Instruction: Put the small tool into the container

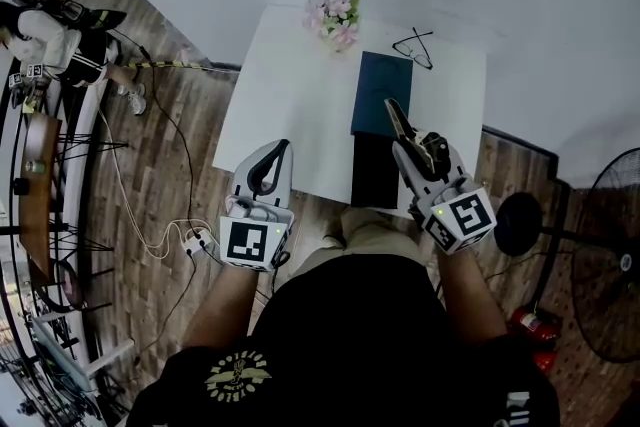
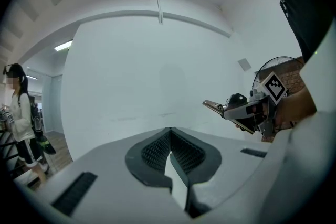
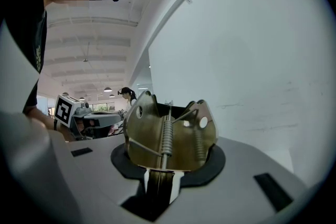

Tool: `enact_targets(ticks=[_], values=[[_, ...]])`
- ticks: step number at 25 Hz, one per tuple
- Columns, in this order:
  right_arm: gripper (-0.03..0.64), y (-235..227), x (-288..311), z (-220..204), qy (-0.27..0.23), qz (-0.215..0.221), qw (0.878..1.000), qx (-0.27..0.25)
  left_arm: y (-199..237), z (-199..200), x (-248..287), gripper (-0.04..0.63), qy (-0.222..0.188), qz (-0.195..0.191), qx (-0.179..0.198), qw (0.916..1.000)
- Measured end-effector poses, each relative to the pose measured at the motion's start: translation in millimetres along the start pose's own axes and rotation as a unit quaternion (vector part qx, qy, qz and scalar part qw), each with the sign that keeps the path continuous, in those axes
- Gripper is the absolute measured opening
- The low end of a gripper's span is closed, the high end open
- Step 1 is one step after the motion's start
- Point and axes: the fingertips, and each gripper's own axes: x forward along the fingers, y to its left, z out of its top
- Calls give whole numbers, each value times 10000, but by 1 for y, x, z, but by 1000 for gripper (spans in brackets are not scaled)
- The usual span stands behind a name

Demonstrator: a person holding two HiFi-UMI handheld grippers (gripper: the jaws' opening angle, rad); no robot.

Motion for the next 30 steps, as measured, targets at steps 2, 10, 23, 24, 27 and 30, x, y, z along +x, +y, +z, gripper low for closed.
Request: enact_targets(ticks=[2, 10, 23, 24, 27, 30], values=[[117, -4, 6, -8, 91, 33, 9999, 27, -1, -5, 5, 6, 41, 0, -35, 10000], [117, -17, 24, -52, 508, 44, 9984, 232, 4, -21, 21, 6, 223, 11, -69, 9997], [117, -23, 40, -117, 1183, 119, 9921, 390, 2, -40, 41, 6, 416, -117, -184, 9989], [117, -22, 40, -121, 1225, 120, 9916, 407, 2, -41, 41, 6, 416, -123, -192, 9989], [117, -22, 43, -135, 1344, 123, 9897, 470, 3, -43, 43, 6, 428, -135, -204, 9988], [115, -25, 44, -149, 1461, 116, 9878, 521, 4, -45, 45, 6, 446, -139, -188, 9987]])
